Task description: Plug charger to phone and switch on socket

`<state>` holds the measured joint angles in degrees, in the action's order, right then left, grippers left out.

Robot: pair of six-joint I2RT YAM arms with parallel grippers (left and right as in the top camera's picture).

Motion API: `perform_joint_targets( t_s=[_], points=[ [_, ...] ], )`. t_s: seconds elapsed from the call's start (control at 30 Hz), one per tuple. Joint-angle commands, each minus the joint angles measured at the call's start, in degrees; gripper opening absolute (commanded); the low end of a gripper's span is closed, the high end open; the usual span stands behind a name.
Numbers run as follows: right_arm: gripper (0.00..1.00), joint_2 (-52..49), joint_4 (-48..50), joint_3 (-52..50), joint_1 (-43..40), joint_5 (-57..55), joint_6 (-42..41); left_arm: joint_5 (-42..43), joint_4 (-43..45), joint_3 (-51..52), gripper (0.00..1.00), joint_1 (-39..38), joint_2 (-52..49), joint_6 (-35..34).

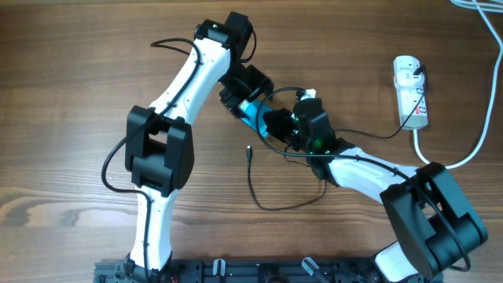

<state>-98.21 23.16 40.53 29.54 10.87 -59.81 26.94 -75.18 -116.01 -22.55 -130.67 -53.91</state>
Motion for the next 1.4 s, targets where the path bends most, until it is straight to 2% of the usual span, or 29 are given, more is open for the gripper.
perform_joint_targets(
  t_s=[0.0, 0.1, 0.2, 0.33, 0.47, 0.6, 0.7, 0.9, 1.0, 1.13, 1.37],
  points=[
    [0.05, 0.2, 0.74, 0.55, -0.37, 0.2, -0.37, 0.48, -1.88, -0.7, 1.0, 1.18, 4.02, 4.26],
    [0.05, 1.29, 0.35, 0.55, -0.96, 1.2, -0.72, -0.66, -3.56, -0.7, 1.0, 2.54, 6.62, 8.55],
    [0.05, 3.41, -0.26, 0.52, -2.23, 2.34, -2.62, -6.99, -5.97, -0.68, 1.0, 3.43, 9.31, 11.08],
    [0.05, 6.58, -0.74, 0.5, -4.17, 4.48, -3.98, -13.44, -7.72, 0.79, 1.0, 3.32, 12.22, 11.52],
    [0.05, 9.79, -5.97, 0.5, -7.21, 7.02, -6.21, -14.27, -4.83, 7.87, 0.99, 3.04, 16.15, 11.52],
    [0.04, 11.15, -8.39, 0.5, -9.73, 11.32, -4.72, -13.22, 6.16, 24.15, 1.0, 3.02, 24.15, 11.04],
    [0.04, 11.61, -8.17, 0.5, -10.12, 13.94, -4.76, -8.74, 16.52, 36.44, 1.0, 3.21, 30.84, 10.99],
    [0.04, 11.67, -7.3, 0.5, -10.12, 18.01, -6.82, -3.96, 36.54, 54.36, 1.0, 3.87, 42.49, 4.61],
    [0.04, 11.65, -5.75, 0.5, -10.12, 18.88, -8.74, -3.43, 44.5, 59.36, 1.0, 3.87, 45.44, -0.04],
    [0.04, 11.65, -4.28, 0.5, -10.12, 19.06, -10.67, 0.76, 52.59, 61.64, 1.0, 3.85, 45.57, -0.92],
    [0.04, 11.65, -1.4, 0.5, -10.12, 19.06, -14.45, 0.22, 62.05, 61.81, 1.0, 3.65, 45.55, -4.11]
  ],
)
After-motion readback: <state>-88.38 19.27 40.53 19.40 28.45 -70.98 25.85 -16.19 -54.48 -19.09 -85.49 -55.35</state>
